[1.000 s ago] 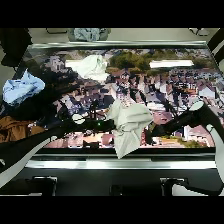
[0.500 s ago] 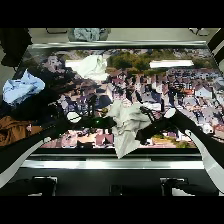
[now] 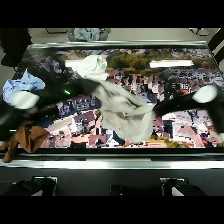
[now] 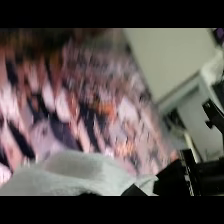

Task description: Fold the shirts.

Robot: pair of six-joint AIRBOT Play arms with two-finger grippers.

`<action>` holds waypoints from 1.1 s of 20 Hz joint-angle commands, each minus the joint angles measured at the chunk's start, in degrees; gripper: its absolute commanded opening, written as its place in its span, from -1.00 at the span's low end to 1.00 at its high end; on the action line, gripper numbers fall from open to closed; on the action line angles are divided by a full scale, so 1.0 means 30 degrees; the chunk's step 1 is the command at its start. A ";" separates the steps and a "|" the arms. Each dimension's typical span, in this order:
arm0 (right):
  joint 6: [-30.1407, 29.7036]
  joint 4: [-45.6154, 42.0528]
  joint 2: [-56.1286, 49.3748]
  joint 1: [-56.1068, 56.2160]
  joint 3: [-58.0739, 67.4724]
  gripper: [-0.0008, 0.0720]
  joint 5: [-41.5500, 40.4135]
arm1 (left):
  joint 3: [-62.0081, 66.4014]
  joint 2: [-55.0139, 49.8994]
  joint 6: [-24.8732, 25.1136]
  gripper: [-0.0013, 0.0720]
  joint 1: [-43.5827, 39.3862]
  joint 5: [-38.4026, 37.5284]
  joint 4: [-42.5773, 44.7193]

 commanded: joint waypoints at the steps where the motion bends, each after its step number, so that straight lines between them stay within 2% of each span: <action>1: 0.0044 -0.2929 0.4823 -0.1552 0.6309 -0.83 -0.1042 | 0.3293 0.4845 0.0146 -0.89 0.2703 0.1151 0.0510; 4: -0.0109 -0.3359 0.8007 -0.1545 0.9100 -0.83 -0.3016 | 0.4073 0.8582 0.0146 -0.89 0.3599 0.3060 0.0525; 6: 0.0066 -0.4000 0.9275 -0.1545 0.9566 -0.83 -0.3198 | 0.4073 1.0236 -0.0124 -0.90 0.4226 0.3147 0.1027; 8: 0.1173 -0.5180 0.9894 -0.1545 0.9573 -0.83 -0.3206 | 0.4073 1.1227 -0.2200 -0.90 0.5151 0.3140 0.2776; 10: 0.1348 -0.5974 1.0032 -0.1545 0.9610 -0.83 -0.3286 | 0.4080 1.1693 -0.4707 -0.90 0.6171 0.2710 0.5071; 13: 0.1348 -0.5974 0.9777 -0.1545 0.9602 -0.83 -0.3315 | 0.4014 1.1540 -0.6025 -0.90 0.6929 -0.0678 0.7016; 16: 0.0685 -0.6011 0.8160 -0.1545 0.9602 -0.83 -0.0772 | 0.3067 1.0571 -0.7410 -0.89 0.6943 -0.4524 0.8597; 18: 0.0561 -0.6025 0.5807 -0.1545 0.9428 -0.83 0.2499 | 0.1756 0.9442 -0.7861 -0.89 0.6943 -0.5523 0.9522; 19: 0.0561 -0.6018 0.4415 -0.1545 0.9005 -0.83 0.3286 | 0.0969 0.8684 -0.7963 -0.89 0.6943 -0.5697 0.9661; 22: 0.0554 -0.5748 -0.0583 -0.1545 0.6856 -0.83 0.2222 | -0.1851 0.5064 -0.7927 -0.89 0.6943 -0.5559 0.9661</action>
